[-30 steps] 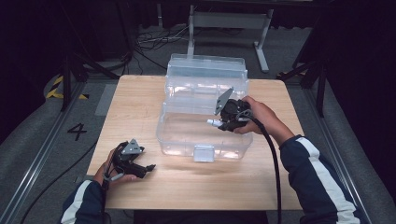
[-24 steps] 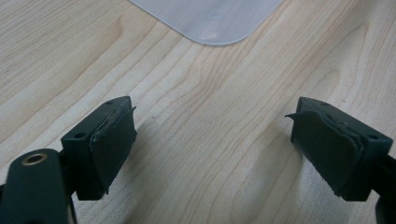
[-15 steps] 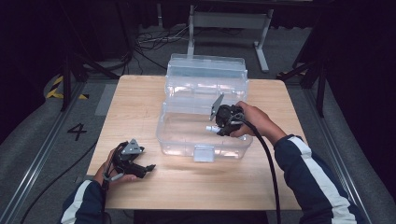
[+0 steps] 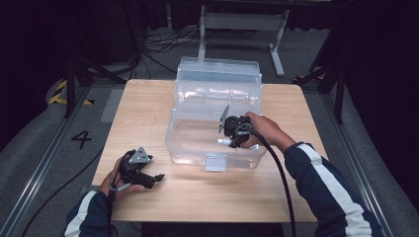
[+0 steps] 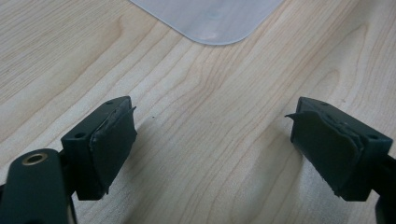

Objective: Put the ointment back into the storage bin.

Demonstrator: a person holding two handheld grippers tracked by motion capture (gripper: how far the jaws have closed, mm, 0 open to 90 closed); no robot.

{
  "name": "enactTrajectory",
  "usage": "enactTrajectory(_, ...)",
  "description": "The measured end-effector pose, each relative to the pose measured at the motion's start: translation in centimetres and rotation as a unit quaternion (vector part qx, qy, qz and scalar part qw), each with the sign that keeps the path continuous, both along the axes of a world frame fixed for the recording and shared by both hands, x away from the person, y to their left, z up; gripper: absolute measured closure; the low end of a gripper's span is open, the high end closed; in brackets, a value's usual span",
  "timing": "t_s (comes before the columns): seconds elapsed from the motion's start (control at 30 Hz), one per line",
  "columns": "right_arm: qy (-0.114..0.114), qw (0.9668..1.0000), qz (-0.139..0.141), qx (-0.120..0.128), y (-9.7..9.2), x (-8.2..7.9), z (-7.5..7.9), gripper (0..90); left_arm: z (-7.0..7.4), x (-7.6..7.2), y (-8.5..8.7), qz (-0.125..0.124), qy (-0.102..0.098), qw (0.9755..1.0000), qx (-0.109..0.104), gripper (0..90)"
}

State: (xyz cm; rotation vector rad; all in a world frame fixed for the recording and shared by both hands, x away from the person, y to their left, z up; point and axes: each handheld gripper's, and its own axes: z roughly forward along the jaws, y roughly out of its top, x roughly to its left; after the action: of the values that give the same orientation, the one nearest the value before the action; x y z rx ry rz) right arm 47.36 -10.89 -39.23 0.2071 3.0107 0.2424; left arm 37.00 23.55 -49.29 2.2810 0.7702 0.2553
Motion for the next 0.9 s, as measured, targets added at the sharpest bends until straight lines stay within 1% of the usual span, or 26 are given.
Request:
enactTrajectory(0.13,0.011,0.9999,0.004,-0.006,0.0,-0.1,-0.7,71.1,0.0,0.0,0.0,0.000,0.000,1.0000,0.000,14.2)
enactTrajectory(0.4,0.025,0.9995,0.002,-0.019,-0.4,0.0,-1.1,71.1,0.0,0.0,0.0,0.000,0.000,1.0000,0.000,14.2)
enactTrajectory(0.57,0.034,0.9992,0.003,-0.021,-0.6,-0.1,-1.4,71.0,0.0,0.0,0.0,0.000,0.000,1.0000,0.001,14.2)
enactTrajectory(0.6,0.034,0.9993,0.002,-0.016,-0.7,-0.2,-1.5,71.1,0.0,0.0,0.0,0.000,0.000,1.0000,0.000,14.2)
enactTrajectory(0.67,0.033,0.9993,0.002,-0.015,-0.7,-0.2,-1.4,71.0,0.0,0.0,0.0,0.000,0.000,1.0000,0.000,14.2)
enactTrajectory(0.9,0.032,0.9993,0.002,-0.017,-0.7,-0.2,-1.3,70.8,0.0,0.0,0.0,0.000,0.000,1.0000,0.001,14.2)
